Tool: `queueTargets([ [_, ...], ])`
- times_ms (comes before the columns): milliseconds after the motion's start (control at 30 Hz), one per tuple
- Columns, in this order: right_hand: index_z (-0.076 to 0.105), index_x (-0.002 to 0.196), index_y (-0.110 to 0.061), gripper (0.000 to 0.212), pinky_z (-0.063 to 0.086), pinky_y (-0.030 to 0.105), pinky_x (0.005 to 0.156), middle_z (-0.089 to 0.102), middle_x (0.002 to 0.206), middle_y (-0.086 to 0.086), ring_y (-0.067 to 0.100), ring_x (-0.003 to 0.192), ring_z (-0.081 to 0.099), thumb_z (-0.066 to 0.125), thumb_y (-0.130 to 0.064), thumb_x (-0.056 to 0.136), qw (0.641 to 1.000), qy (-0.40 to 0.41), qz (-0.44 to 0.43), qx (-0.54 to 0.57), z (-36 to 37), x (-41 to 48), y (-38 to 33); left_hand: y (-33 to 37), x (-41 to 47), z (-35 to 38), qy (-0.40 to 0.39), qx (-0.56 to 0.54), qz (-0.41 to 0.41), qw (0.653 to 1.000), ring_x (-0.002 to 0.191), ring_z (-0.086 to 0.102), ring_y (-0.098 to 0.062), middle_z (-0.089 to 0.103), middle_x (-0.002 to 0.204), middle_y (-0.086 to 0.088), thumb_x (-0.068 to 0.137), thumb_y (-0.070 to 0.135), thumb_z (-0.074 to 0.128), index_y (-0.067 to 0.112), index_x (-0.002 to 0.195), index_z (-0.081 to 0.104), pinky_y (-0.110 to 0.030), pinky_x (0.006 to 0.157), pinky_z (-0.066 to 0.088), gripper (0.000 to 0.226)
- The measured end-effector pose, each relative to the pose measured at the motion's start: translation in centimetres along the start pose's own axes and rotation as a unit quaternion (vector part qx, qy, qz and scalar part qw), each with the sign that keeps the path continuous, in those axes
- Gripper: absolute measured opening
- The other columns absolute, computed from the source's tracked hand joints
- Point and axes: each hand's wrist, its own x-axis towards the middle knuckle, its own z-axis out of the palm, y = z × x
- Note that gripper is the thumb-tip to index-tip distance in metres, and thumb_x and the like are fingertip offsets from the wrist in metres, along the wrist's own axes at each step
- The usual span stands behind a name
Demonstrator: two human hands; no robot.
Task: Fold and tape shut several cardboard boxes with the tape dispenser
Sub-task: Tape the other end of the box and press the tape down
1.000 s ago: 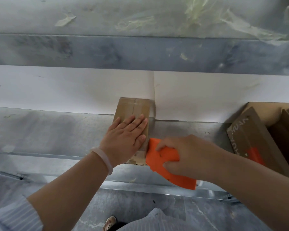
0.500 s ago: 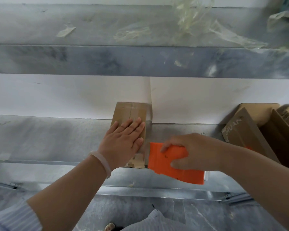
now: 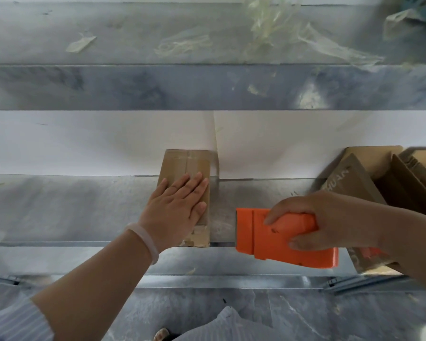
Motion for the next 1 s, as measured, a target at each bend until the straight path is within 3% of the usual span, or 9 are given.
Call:
queueTargets([
  [133,0.047,0.111,-0.068,0.044,0.053,0.012,0.070,0.053,0.111,-0.039,-0.013,0.095,0.058,0.072,-0.045,0.083,1.000,-0.012,0.002,0.008,-0.5,0.1,-0.1,-0.1,0.0,0.3,-0.003,0.005,0.001,1.000,0.147,0.017,-0.011,0.012,0.158,0.015,0.092,0.054,-0.002,0.032,0.153,0.015,-0.044,0.120,0.015,0.067],
  [300,0.051,0.110,-0.066,0.045,0.053,0.014,0.069,0.052,0.109,-0.042,-0.013,0.096,0.059,0.075,-0.040,0.082,0.999,-0.018,0.003,0.050,-0.6,0.1,0.3,-0.1,0.0,0.1,-0.010,0.005,-0.002,1.000,0.144,0.029,-0.016,0.024,0.157,0.011,0.097,0.051,0.008,0.028,0.151,0.024,-0.047,0.117,0.024,0.061],
  [600,0.056,0.108,-0.063,0.044,0.055,0.018,0.070,0.053,0.106,-0.042,-0.009,0.097,0.061,0.076,-0.033,0.082,0.996,-0.021,0.004,0.091,-0.8,0.2,1.0,-0.2,0.0,0.2,-0.007,-0.005,-0.001,1.000,0.147,0.018,-0.012,0.014,0.158,0.014,0.093,0.054,0.000,0.031,0.152,0.012,-0.044,0.120,0.014,0.064],
  [700,0.052,0.108,-0.066,0.043,0.054,0.015,0.069,0.053,0.105,-0.043,-0.011,0.094,0.061,0.074,-0.039,0.082,0.998,-0.020,0.022,0.060,-0.5,0.7,0.5,-0.1,0.0,0.1,-0.008,-0.003,-0.003,1.000,0.147,0.021,-0.013,0.016,0.158,0.014,0.094,0.053,0.003,0.031,0.152,0.015,-0.044,0.120,0.017,0.063],
  [833,0.046,0.111,-0.068,0.040,0.057,0.019,0.074,0.056,0.112,-0.030,0.000,0.090,0.063,0.069,-0.050,0.084,0.999,0.000,0.042,-0.027,0.9,2.3,-0.8,0.0,-0.1,0.0,-0.013,-0.009,-0.004,1.000,0.147,0.019,-0.013,0.015,0.159,0.014,0.093,0.054,0.001,0.032,0.152,0.015,-0.044,0.120,0.014,0.065],
  [1000,0.051,0.118,-0.057,0.039,0.051,0.020,0.078,0.053,0.113,-0.025,0.001,0.091,0.055,0.067,-0.045,0.085,0.997,0.046,0.043,-0.047,2.4,4.8,-3.1,0.1,-0.1,0.1,-0.016,-0.008,-0.007,1.000,0.149,0.010,-0.010,0.006,0.159,0.017,0.088,0.055,-0.007,0.035,0.152,0.007,-0.042,0.121,0.008,0.069],
])
